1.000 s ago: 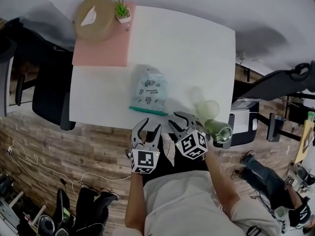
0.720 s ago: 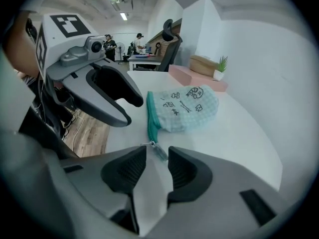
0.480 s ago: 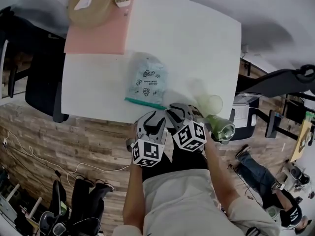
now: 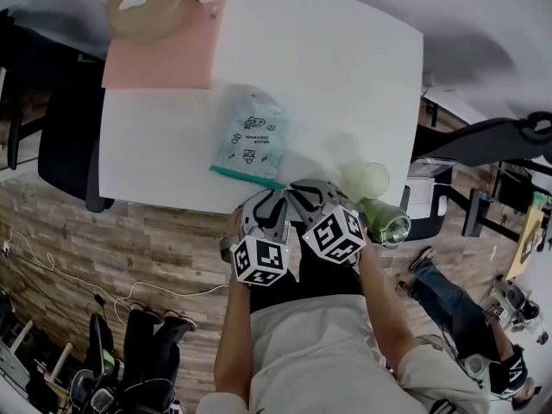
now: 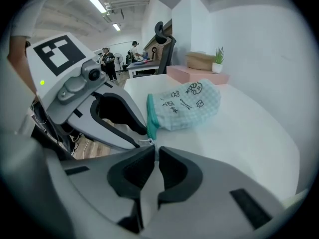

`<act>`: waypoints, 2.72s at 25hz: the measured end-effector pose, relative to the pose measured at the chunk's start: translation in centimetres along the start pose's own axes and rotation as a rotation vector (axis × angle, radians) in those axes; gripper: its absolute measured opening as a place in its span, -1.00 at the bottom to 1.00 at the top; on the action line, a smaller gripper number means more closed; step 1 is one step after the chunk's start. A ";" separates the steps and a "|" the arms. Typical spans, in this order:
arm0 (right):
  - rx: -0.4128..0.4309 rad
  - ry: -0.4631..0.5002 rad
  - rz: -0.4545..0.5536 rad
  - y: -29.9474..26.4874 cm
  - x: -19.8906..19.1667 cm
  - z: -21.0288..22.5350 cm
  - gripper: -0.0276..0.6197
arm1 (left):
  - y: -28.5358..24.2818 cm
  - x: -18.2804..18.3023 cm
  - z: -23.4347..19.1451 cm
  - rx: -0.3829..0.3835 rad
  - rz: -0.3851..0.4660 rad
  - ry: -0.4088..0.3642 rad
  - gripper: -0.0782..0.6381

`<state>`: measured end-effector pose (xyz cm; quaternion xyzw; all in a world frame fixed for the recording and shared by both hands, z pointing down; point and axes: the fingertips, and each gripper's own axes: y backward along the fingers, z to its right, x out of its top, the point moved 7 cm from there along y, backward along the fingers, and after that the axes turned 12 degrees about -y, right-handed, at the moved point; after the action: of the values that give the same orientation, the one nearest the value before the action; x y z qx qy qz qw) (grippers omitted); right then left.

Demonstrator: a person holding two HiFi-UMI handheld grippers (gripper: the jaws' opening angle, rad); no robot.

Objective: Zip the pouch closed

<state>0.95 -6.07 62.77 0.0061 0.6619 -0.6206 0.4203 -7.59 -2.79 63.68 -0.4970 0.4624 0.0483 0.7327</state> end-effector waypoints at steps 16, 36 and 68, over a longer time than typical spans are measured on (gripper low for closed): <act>0.022 -0.021 0.021 0.5 0.3 -0.1 -0.84 | -0.2 0.8 -0.1 -0.002 -0.001 0.002 -0.78; -0.017 0.018 -0.035 0.4 -0.3 -0.4 -0.86 | 0.7 -0.2 -1.2 0.010 -0.034 0.037 -0.79; -0.085 -0.029 -0.055 0.2 -0.4 0.4 -0.86 | 3.3 -2.5 -6.1 0.119 -0.054 0.092 -0.79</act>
<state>1.54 -6.14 62.88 -0.0392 0.6816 -0.6032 0.4124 -14.54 -4.87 62.79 -0.4667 0.4842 -0.0219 0.7398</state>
